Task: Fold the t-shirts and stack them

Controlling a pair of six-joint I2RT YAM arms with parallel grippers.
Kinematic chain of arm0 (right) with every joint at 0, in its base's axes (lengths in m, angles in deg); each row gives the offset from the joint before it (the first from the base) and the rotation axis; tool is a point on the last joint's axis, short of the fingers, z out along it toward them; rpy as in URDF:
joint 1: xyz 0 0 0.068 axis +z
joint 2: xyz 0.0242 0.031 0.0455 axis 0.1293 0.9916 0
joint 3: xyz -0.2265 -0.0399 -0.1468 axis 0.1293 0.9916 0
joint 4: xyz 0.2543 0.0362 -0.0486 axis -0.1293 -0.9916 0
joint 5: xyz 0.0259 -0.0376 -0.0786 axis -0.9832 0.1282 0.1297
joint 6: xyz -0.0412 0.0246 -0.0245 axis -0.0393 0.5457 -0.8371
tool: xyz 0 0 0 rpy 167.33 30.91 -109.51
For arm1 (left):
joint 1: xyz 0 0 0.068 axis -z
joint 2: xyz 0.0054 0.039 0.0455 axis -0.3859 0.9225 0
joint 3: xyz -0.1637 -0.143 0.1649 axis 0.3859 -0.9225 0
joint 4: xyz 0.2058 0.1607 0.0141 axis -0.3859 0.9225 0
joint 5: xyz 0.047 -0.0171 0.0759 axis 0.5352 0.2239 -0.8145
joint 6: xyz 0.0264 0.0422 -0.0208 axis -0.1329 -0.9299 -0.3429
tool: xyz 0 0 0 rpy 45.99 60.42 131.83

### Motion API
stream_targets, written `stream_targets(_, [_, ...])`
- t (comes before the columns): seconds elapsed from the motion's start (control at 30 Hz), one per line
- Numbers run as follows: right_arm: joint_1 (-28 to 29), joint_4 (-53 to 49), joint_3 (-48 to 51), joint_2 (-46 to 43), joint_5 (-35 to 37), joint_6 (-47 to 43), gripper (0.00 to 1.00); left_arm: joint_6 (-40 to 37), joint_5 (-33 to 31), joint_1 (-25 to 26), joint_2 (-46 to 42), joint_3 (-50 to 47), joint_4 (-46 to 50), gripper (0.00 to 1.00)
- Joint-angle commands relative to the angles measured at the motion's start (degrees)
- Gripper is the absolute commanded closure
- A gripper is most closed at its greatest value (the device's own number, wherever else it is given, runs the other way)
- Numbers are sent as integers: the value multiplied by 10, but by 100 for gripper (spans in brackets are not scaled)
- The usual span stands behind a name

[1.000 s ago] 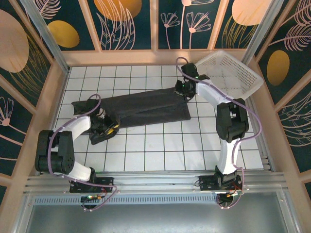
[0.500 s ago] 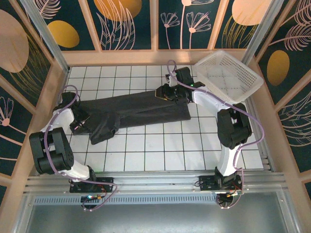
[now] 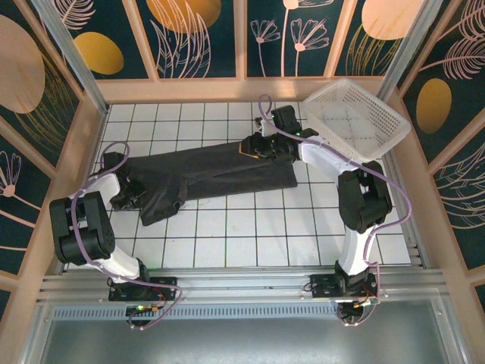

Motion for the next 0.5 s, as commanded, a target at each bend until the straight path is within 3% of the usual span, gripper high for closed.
stream_targets(0.0, [1, 13, -3, 1, -4, -2, 69, -6, 11, 1, -7, -4, -17, 77])
stream_targets(0.17, [1, 11, -8, 5, 3, 1, 70, 8, 11, 2, -31, 7, 0, 87])
stream_targets(0.27, [0, 9, -9, 6, 9, 1, 71, 17, 5, 1, -46, 12, 14, 99])
stream_targets(0.47, [0, 1, -21, 14, 18, 0, 72, 46, -29, 1, -51, 68, 65, 100])
